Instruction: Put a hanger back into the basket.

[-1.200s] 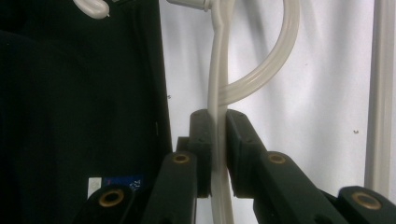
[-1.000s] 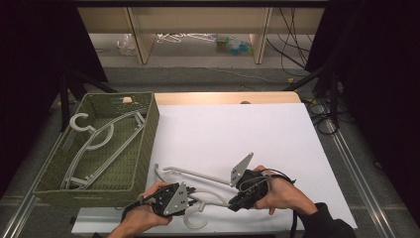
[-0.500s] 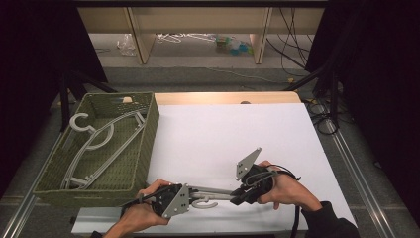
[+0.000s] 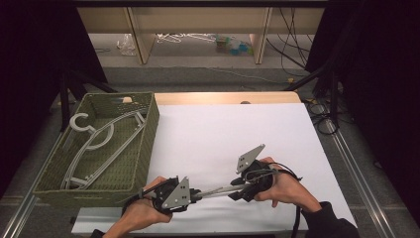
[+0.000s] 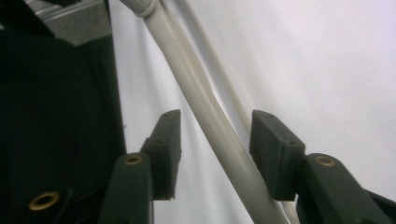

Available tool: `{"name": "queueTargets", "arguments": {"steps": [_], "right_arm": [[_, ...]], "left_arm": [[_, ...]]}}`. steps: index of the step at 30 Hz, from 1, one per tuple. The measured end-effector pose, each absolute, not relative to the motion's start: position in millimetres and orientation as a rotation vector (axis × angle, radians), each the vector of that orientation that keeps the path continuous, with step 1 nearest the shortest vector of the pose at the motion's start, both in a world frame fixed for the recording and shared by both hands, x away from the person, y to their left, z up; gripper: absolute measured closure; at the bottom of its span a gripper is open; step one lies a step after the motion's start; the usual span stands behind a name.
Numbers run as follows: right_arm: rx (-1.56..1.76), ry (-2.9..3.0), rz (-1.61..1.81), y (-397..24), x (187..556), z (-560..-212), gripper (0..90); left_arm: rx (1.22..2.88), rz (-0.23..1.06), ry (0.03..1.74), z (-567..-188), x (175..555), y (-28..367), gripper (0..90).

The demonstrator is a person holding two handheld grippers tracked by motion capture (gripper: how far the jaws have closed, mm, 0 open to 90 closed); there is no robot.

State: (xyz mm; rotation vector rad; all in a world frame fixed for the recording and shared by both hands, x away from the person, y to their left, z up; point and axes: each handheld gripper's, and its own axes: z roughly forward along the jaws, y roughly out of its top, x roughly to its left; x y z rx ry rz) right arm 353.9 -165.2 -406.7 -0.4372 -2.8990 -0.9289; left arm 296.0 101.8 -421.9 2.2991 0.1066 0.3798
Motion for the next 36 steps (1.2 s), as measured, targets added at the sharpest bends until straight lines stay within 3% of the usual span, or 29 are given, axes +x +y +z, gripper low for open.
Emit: {"name": "queueTargets", "arguments": {"steps": [1,2,4,13,36], "right_arm": [[-0.444,-2.9,-0.941,-166,354,-406,53.6],[-0.464,-2.899,-0.955,-166,355,-405,52.3],[-0.492,-2.911,-0.982,-167,355,-403,48.0],[-0.757,-2.855,-1.29,-177,359,-388,34.4],[-0.929,-2.851,-1.552,-202,333,-395,28.5]], "left_arm": [[2.287,0.349,0.073,-421,299,102,78.9],[2.308,0.393,0.18,-419,296,106,78.8],[2.272,0.361,0.253,-420,297,107,78.9],[2.25,0.347,0.382,-415,302,121,78.9],[2.118,0.304,0.623,-397,311,146,78.8]]}}
